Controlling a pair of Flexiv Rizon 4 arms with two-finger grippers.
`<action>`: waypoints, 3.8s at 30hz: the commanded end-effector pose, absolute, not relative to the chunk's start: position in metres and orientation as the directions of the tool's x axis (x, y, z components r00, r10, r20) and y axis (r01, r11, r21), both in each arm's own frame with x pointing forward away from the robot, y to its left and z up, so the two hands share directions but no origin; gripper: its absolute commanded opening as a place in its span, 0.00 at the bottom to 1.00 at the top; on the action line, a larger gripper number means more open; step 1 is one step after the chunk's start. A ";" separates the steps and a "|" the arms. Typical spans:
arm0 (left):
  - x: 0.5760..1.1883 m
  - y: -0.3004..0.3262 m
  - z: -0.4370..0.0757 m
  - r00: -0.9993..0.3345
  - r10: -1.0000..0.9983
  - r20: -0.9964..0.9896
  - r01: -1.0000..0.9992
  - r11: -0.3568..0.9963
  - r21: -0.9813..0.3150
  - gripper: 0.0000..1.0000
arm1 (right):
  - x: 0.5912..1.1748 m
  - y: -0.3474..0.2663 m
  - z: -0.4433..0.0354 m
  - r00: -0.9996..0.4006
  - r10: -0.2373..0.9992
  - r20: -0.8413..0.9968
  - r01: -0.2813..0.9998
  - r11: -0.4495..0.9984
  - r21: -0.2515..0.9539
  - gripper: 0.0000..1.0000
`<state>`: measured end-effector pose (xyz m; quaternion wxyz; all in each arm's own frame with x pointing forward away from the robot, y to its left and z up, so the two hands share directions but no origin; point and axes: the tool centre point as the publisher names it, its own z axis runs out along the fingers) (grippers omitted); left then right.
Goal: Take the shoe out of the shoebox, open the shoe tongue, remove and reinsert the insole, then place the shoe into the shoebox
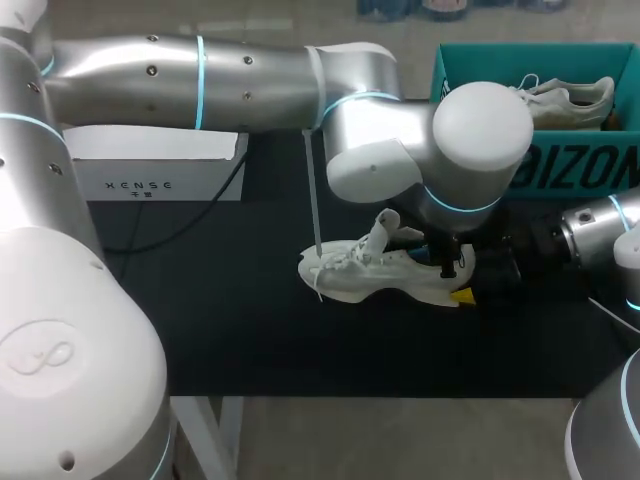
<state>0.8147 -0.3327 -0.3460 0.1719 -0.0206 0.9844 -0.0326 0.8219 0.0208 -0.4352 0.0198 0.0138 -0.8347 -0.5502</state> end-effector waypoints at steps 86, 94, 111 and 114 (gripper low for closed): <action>0.799 -0.337 -0.104 -0.900 0.328 0.287 -0.041 0.593 -0.804 0.00 | 0.823 0.022 -0.441 -0.999 -0.044 0.019 0.000 0.397 0.918 0.00; 0.824 -0.311 -0.089 -0.781 0.457 0.426 -0.199 0.464 -0.863 0.00 | 0.823 0.022 -0.441 -0.999 -0.044 0.019 0.000 0.397 0.918 0.00; 0.830 -0.309 -0.086 -0.767 0.487 0.417 -0.214 0.419 -0.882 0.00 | 0.823 0.022 -0.441 -0.999 -0.044 0.019 0.000 0.397 0.918 0.00; 0.830 -0.309 -0.086 -0.767 0.487 0.417 -0.214 0.419 -0.882 0.00 | 0.823 0.022 -0.441 -0.999 -0.044 0.019 0.000 0.397 0.918 0.00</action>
